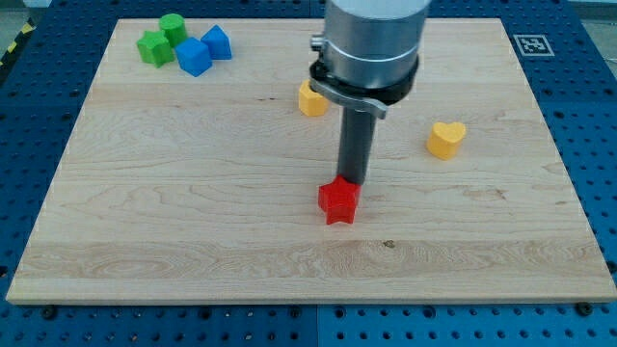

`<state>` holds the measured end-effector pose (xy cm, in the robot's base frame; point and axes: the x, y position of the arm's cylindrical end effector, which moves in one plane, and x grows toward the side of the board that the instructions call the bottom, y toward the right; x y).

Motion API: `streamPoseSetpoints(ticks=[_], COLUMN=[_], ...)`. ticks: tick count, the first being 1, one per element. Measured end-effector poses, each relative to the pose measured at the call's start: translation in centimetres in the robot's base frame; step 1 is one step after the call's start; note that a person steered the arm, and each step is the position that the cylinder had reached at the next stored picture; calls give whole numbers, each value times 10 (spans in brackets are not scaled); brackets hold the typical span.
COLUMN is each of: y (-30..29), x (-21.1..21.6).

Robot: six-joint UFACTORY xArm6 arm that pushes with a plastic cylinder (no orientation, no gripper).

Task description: Move the red star towards the bottom center of the board

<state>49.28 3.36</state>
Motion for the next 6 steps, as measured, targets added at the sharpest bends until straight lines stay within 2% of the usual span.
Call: streamPoseSetpoints(ticks=[2,4,6], y=[-19,10,12], x=[3,16,22])
